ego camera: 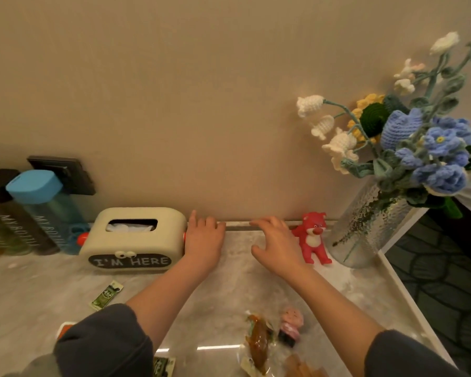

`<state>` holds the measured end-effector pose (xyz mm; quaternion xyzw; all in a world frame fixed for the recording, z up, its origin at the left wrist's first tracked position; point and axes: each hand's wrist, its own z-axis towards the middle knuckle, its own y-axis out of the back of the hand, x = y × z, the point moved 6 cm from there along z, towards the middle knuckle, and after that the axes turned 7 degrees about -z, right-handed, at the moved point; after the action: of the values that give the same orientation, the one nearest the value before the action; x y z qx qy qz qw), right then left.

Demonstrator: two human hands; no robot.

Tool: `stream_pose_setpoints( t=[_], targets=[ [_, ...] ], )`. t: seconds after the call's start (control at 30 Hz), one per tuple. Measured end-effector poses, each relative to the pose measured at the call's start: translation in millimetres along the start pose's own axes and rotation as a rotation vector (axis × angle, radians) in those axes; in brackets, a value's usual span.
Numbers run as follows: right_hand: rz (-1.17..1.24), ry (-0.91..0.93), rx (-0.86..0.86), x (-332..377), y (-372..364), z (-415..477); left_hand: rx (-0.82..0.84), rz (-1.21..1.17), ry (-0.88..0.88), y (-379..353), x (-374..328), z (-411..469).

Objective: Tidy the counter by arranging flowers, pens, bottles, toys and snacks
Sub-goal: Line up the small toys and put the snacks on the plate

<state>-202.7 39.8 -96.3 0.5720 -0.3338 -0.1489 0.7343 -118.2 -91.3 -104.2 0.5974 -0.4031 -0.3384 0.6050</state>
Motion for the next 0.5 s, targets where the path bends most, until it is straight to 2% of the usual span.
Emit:
stream_pose_setpoints(
  t=[0.1,0.23,0.37,0.5],
  targets=[
    [0.036,-0.032,0.049,-7,-7,-4,-0.041,-0.037,-0.018,-1,0,2],
    [0.147,-0.136,0.044,-23,-9,-11,-0.075,-0.320,-0.173,-2,-16,8],
    [0.282,-0.307,0.015,-49,-5,-19,-0.092,-0.607,-0.211,-2,-49,17],
    [0.281,-0.419,-0.048,-76,7,-32,-0.108,-0.748,-0.252,0,-80,30]
  ],
)
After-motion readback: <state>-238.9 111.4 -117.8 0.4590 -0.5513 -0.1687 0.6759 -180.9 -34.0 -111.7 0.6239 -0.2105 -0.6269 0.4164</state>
